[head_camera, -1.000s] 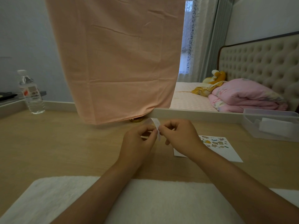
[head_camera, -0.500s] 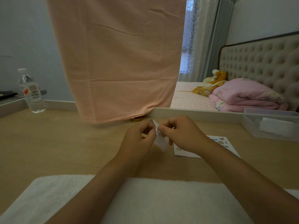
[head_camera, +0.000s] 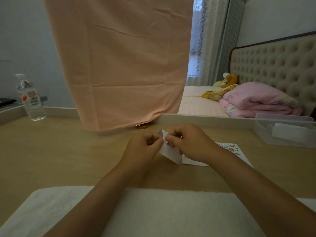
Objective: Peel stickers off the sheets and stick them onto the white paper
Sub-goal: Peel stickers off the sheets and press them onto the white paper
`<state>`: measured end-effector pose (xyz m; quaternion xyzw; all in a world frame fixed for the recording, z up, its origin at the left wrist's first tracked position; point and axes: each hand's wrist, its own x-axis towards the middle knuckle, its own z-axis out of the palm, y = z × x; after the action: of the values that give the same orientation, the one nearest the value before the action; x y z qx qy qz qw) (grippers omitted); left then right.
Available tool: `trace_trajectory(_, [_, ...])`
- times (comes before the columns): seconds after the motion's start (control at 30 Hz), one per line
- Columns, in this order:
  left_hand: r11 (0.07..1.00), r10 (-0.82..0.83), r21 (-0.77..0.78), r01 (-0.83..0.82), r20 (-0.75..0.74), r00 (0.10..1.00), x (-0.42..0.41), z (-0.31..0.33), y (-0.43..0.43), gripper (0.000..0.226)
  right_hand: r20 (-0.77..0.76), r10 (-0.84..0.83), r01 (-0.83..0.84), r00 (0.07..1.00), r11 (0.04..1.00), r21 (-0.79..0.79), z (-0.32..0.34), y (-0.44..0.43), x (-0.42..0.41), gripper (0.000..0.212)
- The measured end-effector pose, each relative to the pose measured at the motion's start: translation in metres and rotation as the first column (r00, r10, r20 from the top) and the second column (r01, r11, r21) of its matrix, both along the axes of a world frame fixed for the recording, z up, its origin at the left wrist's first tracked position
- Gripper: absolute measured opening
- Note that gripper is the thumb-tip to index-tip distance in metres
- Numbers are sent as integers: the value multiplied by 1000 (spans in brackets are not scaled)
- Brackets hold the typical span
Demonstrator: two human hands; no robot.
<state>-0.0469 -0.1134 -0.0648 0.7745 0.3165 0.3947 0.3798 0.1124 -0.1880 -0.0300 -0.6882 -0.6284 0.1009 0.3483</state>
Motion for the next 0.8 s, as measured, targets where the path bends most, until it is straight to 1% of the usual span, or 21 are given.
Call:
trace_trajectory(0.07, [999, 5, -32, -5, 19, 1000, 0, 0, 0, 20, 20, 3, -4, 1000, 1000, 16, 0, 0, 0, 19])
trace_trajectory(0.2, [991, 16, -134, -4, 87, 996, 1, 2, 0, 17, -58, 32, -27, 998, 997, 77, -4, 1, 1, 15])
trace_trajectory(0.27, [986, 0, -164, 17, 108, 994, 1, 2, 0, 18, -50, 21, -16, 999, 995, 102, -9, 3, 1, 9])
trace_trajectory(0.37, [987, -20, -159, 33, 83, 996, 0, 1, 1, 19, -4, -23, 24, 1000, 992, 127, -13, 5, 2, 13])
trace_trajectory(0.5, [989, -30, -143, 38, 52, 998, -1, 3, 1, 17, 53, -23, 14, 998, 987, 158, -13, 3, 2, 10])
trace_trajectory(0.6, [993, -14, -121, 16, 24, 1000, -3, 4, 2, 17, 94, -55, 38, 994, 984, 173, -12, 3, 2, 12])
trace_trajectory(0.7, [992, -24, -123, 30, 54, 998, -3, 4, 0, 18, 96, -61, 46, 993, 987, 155, -9, 3, 1, 12])
trace_trajectory(0.8, [987, -43, -147, 57, 91, 995, -3, 6, -5, 15, 76, -38, 31, 996, 995, 96, -6, 3, 2, 12])
